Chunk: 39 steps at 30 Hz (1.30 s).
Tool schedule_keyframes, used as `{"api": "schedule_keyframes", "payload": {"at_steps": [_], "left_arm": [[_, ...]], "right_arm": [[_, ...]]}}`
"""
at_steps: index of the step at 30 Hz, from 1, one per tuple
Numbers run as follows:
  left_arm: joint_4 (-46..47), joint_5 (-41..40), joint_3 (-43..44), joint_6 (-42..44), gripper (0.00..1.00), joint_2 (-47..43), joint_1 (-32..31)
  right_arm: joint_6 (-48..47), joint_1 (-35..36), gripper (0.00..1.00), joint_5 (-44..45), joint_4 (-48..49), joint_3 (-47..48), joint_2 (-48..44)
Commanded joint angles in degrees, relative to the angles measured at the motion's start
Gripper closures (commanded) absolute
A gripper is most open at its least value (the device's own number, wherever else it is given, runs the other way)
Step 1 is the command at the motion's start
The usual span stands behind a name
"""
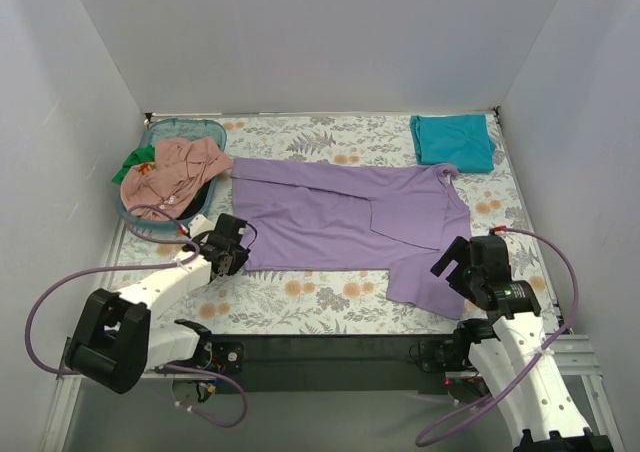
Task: Fold and stack the t-shirts
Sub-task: Flatten the tshirt out
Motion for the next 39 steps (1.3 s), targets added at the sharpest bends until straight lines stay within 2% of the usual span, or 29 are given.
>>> {"api": "schedule_keyframes", "payload": {"at_steps": [1, 7, 12, 17, 22, 29, 35, 36, 38, 39], "left_arm": [[-1.92, -1.55, -0.45, 0.82, 1.00, -3.42, 0.13], [-3.76, -0.14, -0.45, -0.15, 1.00, -8.69, 0.13], [-4.56, 0.21, -1.24, -1.03, 1.00, -11.50, 0.13], [-4.47, -0.49, -1.33, -0.60, 1.00, -11.69, 0.13], [-5.00, -0.93, -0.45, -0.24, 1.00, -9.93, 0.22], [-4.82, -1.37, -0.36, -0.59, 1.00, -8.53, 0.22], [-5.26, -1.90, -0.27, -0.85, 1.00, -8.08, 0.22], [-5.52, -2.07, -0.27, -0.94, 1.00, -8.26, 0.22], [-5.87, -2.16, -0.01, -1.03, 1.00, -8.43, 0.22], [-6.22, -2.34, 0.08, -1.12, 1.00, -8.61, 0.22]], "right_arm": [[4.78, -0.23, 0.01, 1.71, -8.32, 3.14, 0.24], [6.38, -0.06, 0.02, -0.05, -10.79, 2.34, -1.96], [6.38, -0.06, 0.02, -0.13, -10.79, 2.26, 3.47], [6.03, -0.15, 0.02, -3.37, -8.77, 1.47, 11.82], [7.26, -0.06, 0.02, -8.56, -3.51, -1.95, 12.89], [9.01, -0.06, 0.04, -6.03, 0.63, -4.25, 14.39], [9.63, -0.14, 0.18, -0.57, 5.20, -5.21, 14.47], [9.37, -0.15, 0.25, -0.75, 5.99, -5.74, 14.65], [9.28, -0.06, 0.33, -1.80, 8.18, -6.44, 14.91], [8.76, -0.06, 0.43, -2.24, 8.97, -7.05, 14.74]]}}
